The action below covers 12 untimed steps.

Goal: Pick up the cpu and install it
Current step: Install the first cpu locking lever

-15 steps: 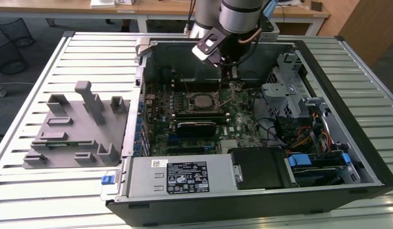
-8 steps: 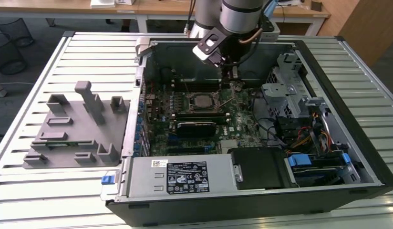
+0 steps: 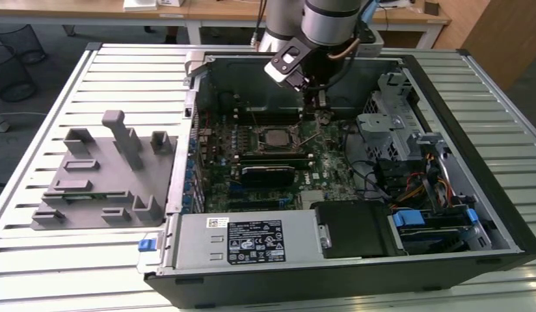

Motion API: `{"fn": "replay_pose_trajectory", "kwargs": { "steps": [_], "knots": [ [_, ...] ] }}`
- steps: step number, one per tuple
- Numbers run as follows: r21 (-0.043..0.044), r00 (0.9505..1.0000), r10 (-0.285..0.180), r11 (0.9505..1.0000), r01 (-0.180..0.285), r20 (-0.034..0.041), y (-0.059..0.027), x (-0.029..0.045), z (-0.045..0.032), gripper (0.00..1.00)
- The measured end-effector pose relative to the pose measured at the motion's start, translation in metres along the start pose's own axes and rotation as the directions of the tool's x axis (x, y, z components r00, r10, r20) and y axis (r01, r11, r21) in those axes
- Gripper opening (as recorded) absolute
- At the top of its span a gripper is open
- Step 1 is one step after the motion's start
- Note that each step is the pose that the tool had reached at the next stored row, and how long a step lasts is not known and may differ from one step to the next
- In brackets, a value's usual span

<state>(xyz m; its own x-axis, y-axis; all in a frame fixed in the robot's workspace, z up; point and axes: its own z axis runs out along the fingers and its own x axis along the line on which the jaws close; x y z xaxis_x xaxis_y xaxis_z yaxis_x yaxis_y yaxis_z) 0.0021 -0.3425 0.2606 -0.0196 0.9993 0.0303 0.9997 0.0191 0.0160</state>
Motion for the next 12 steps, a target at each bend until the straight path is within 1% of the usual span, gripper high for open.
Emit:
{"fn": "replay_pose_trajectory", "kwargs": {
  "steps": [12],
  "knots": [
    [0.0000,1.0000,0.000,1.0000,0.000,0.0000,0.0042,-0.0001,0.0001,0.11]
  ]
}}
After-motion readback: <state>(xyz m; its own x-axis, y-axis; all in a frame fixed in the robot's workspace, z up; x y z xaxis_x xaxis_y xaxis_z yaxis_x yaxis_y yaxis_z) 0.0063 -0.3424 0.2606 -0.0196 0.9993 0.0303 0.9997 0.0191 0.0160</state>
